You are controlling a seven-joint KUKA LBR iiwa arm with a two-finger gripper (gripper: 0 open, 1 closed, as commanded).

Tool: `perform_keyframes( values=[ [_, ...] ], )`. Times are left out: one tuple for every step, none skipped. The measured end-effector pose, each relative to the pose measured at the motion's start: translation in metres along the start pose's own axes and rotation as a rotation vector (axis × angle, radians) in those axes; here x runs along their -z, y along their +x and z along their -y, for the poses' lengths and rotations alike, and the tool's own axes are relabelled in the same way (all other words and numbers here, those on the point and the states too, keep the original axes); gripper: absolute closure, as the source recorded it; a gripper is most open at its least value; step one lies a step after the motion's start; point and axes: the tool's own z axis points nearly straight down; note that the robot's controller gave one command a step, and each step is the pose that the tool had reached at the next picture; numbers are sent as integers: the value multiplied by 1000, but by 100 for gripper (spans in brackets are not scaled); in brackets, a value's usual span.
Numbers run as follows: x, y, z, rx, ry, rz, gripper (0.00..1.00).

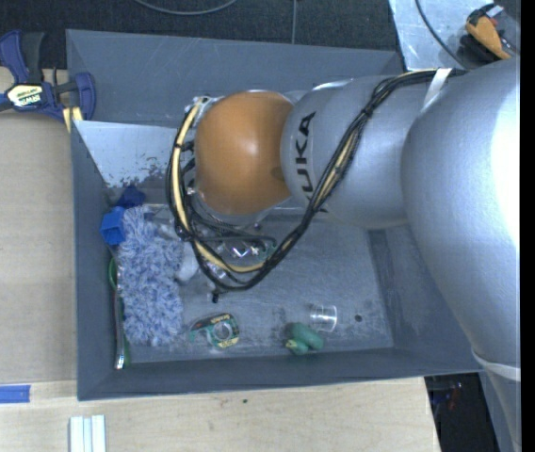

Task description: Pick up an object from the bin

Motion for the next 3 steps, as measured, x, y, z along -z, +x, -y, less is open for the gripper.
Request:
perform_keyframes(
  values=[
    [-29, -2, 22, 12, 1, 5, 0],
    [-27, -9, 0, 431, 14, 15, 100],
    [-27, -9, 0, 430, 14, 15, 100]
  ],
)
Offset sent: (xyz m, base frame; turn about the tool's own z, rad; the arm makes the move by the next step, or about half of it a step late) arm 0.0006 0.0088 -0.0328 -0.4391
